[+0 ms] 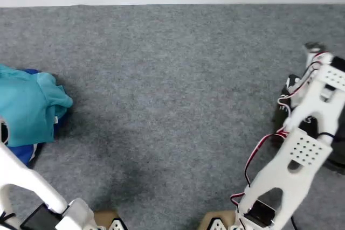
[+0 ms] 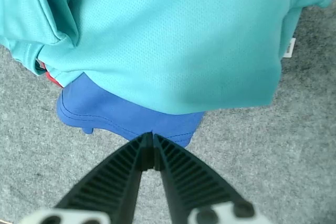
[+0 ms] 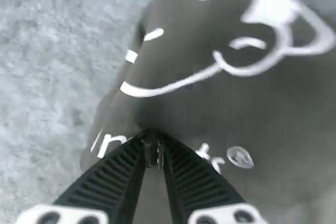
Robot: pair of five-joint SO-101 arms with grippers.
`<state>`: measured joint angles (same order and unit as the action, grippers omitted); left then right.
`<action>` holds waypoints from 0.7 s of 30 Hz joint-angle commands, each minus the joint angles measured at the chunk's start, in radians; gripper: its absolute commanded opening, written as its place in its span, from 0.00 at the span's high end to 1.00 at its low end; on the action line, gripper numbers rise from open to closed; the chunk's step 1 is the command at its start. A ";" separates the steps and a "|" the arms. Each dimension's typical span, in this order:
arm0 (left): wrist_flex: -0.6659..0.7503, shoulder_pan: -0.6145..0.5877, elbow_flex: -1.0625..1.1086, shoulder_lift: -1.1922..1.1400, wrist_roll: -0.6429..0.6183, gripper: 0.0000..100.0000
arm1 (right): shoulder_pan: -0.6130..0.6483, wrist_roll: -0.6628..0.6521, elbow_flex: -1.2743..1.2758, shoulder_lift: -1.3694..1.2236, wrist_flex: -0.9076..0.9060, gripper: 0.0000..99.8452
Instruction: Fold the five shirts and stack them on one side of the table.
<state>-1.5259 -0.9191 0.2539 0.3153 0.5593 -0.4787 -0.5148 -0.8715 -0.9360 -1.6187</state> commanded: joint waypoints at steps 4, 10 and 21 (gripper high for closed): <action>-0.008 0.008 -0.012 0.032 0.002 0.99 | 0.039 0.031 -0.164 0.051 -0.140 0.99; -0.091 0.038 -0.067 0.032 -0.046 0.99 | 0.041 0.095 -0.226 0.168 -0.176 0.99; -0.089 0.147 -0.091 0.023 -0.083 0.87 | 0.176 0.097 0.025 0.458 -0.180 0.99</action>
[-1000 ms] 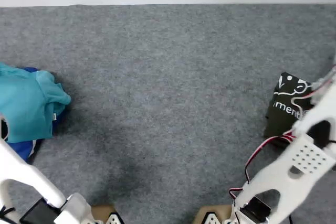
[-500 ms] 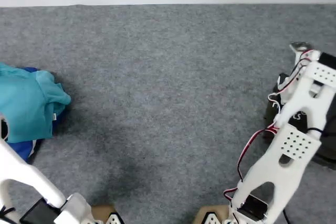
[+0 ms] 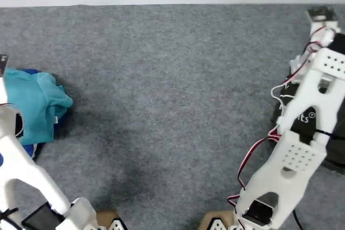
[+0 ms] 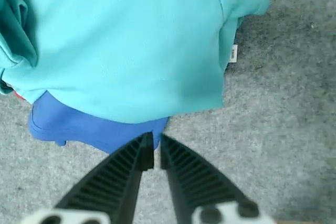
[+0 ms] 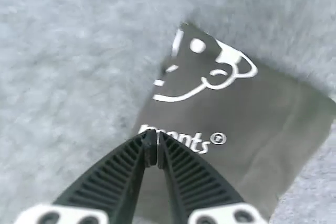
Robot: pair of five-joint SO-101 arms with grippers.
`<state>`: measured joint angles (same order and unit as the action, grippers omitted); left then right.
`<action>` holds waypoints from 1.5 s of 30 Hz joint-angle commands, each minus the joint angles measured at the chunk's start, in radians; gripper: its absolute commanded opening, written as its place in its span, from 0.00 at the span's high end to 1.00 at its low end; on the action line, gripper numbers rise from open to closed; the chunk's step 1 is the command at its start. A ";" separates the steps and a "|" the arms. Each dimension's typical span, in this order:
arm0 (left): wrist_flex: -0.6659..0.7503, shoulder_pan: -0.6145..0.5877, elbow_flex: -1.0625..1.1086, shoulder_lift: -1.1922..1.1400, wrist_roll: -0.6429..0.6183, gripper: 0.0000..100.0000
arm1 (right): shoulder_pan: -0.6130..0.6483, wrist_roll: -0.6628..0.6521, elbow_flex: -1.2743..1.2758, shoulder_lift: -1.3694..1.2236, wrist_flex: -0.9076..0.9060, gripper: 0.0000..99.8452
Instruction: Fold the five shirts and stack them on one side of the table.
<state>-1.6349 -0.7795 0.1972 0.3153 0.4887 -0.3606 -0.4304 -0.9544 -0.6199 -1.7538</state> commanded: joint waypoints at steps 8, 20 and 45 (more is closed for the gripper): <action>0.209 0.087 -0.012 -0.043 0.014 0.80 | 0.231 0.086 0.537 0.406 -0.042 0.99; 0.387 0.169 -0.013 -0.361 0.084 0.80 | 0.455 0.140 0.707 0.503 -0.042 0.93; 0.589 0.319 -0.515 -0.057 -0.129 1.00 | 0.432 0.140 0.707 0.509 -0.045 0.93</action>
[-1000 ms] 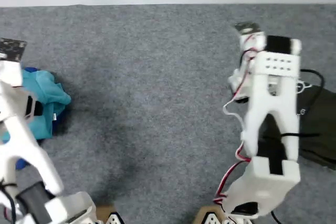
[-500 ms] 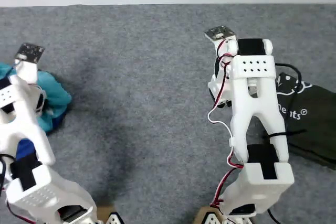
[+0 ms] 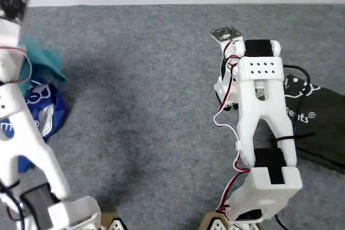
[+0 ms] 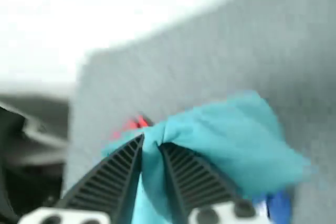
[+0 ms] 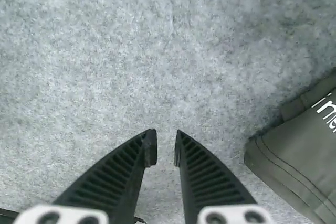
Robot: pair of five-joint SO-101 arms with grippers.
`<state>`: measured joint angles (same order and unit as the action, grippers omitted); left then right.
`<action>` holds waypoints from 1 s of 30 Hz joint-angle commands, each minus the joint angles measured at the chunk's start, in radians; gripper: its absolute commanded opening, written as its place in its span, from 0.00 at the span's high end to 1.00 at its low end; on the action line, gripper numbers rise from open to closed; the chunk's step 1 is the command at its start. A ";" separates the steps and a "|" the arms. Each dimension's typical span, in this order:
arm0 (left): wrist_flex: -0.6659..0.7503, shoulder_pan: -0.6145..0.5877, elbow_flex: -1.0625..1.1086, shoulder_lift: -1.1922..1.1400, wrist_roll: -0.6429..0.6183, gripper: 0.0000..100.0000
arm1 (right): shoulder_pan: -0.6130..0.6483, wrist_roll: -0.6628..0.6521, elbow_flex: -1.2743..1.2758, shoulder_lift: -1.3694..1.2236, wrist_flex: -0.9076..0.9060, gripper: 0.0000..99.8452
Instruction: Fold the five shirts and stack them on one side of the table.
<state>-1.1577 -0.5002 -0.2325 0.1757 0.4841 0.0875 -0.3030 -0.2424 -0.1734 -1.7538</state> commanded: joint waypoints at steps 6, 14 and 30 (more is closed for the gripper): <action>0.195 0.316 -0.245 0.107 -0.181 1.00 | -0.016 0.012 -0.003 0.062 -0.045 0.93; 0.183 0.629 -0.174 0.100 -0.138 0.99 | -0.008 0.012 -0.003 0.062 -0.045 0.93; -0.078 0.152 0.361 0.109 -0.124 0.89 | 0.004 0.005 -0.003 0.050 -0.039 0.93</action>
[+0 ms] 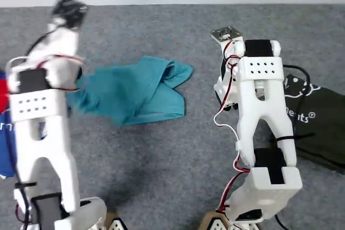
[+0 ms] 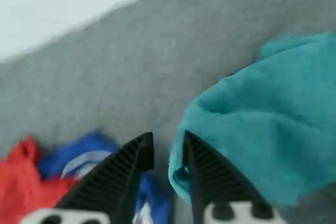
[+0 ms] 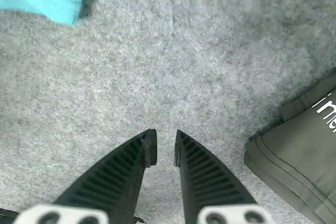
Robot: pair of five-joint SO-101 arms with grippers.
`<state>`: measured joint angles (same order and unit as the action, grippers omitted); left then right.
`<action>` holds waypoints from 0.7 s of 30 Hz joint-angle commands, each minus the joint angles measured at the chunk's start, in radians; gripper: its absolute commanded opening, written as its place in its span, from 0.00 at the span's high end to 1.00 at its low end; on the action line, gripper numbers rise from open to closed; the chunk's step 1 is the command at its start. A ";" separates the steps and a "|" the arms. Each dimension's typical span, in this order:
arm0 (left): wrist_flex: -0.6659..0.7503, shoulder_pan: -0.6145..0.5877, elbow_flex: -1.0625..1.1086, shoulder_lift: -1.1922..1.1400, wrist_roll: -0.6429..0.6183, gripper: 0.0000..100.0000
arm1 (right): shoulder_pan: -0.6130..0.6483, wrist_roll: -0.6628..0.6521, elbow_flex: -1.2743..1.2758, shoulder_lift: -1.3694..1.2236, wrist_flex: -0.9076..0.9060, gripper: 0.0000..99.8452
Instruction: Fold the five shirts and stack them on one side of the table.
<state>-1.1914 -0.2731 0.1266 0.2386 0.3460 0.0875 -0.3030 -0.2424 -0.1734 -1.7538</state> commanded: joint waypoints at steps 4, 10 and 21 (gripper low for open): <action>-0.098 -0.137 0.002 0.048 0.009 0.90 | 0.073 -0.037 -0.009 0.019 -0.025 0.92; -0.183 -0.143 0.004 0.048 0.014 0.90 | 0.205 -0.049 -0.124 -0.074 0.048 0.92; -0.161 -0.184 0.005 0.043 0.087 0.89 | 0.375 -0.052 -0.565 -0.366 0.145 0.77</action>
<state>-1.3940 -0.3928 0.1404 0.2463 0.4212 0.3989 -0.3429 -0.6582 -0.5140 -1.5881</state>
